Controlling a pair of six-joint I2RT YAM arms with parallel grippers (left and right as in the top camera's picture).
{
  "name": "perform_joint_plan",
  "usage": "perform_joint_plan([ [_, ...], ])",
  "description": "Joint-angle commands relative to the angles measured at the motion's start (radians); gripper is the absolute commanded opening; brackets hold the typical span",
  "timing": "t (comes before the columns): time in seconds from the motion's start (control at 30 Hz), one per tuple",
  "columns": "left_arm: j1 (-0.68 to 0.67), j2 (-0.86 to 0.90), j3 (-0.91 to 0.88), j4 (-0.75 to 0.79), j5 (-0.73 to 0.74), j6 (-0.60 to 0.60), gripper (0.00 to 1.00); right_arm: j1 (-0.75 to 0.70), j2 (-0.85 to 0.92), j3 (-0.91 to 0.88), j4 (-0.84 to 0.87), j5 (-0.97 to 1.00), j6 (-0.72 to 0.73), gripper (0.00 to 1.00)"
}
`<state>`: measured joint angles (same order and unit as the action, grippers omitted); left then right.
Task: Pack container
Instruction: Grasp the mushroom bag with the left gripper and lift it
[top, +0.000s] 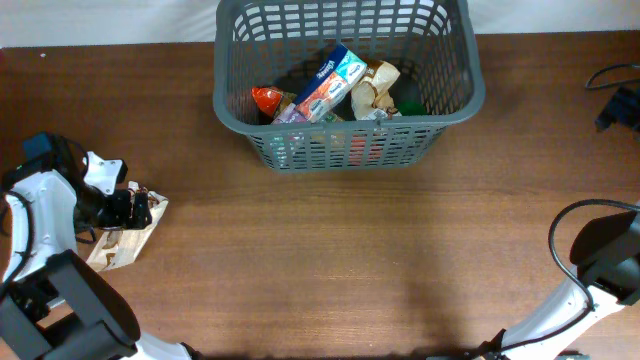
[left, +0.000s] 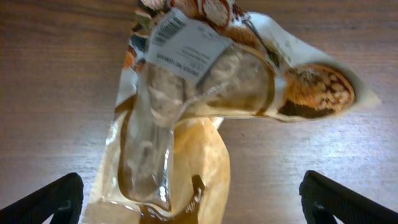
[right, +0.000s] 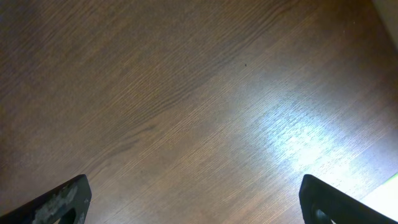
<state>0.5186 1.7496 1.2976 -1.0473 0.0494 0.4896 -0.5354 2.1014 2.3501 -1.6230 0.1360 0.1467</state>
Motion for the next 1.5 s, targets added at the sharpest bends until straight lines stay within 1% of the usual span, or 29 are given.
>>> perform_joint_plan([
  [0.0, 0.006, 0.031, -0.003, 0.021, 0.014, -0.006, 0.99, -0.001, 0.002, -0.004, 0.000, -0.002, 0.005, 0.99],
  [0.17, 0.006, 0.079, -0.003, 0.045, 0.014, -0.006, 0.99, -0.001, 0.002, -0.004, 0.000, -0.002, 0.005, 0.99],
  [0.63, 0.006, 0.280, -0.003, 0.084, 0.014, -0.006, 0.99, -0.001, 0.002, -0.004, 0.000, -0.002, 0.005, 0.99],
  [0.83, 0.006, 0.303, -0.003, 0.086, 0.014, -0.006, 1.00, -0.001, 0.002, -0.004, 0.000, -0.002, 0.005, 0.99],
  [0.87, 0.006, 0.303, -0.003, 0.086, 0.014, -0.006, 0.83, -0.001, 0.002, -0.004, 0.000, -0.002, 0.005, 0.99],
  [0.9, 0.006, 0.303, -0.003, 0.085, 0.014, -0.006, 0.58, -0.001, 0.002, -0.004, 0.000, -0.002, 0.005, 0.99],
  [0.97, 0.006, 0.303, -0.003, 0.086, 0.014, -0.010, 0.39, -0.001, 0.002, -0.004, 0.000, -0.002, 0.005, 0.99],
  [1.03, 0.006, 0.303, -0.003, 0.087, 0.014, -0.033, 0.26, -0.001, 0.002, -0.004, 0.000, -0.002, 0.005, 0.99],
  [1.1, 0.006, 0.303, -0.002, 0.087, 0.014, -0.060, 0.02, -0.001, 0.002, -0.004, 0.000, -0.002, 0.005, 0.99],
  [1.2, 0.006, 0.302, 0.019, 0.076, 0.019, -0.133, 0.02, -0.001, 0.002, -0.004, 0.000, -0.002, 0.005, 0.99],
  [1.3, 0.006, 0.302, 0.080, 0.027, 0.074, -0.142, 0.02, -0.001, 0.002, -0.004, 0.000, -0.002, 0.005, 0.99],
  [1.37, 0.006, 0.301, 0.158, -0.029, 0.143, -0.142, 0.02, -0.001, 0.002, -0.004, 0.000, -0.002, 0.005, 0.99],
  [1.47, 0.006, 0.301, 0.334, -0.130, 0.270, -0.155, 0.02, -0.001, 0.002, -0.004, 0.000, -0.002, 0.005, 0.99],
])
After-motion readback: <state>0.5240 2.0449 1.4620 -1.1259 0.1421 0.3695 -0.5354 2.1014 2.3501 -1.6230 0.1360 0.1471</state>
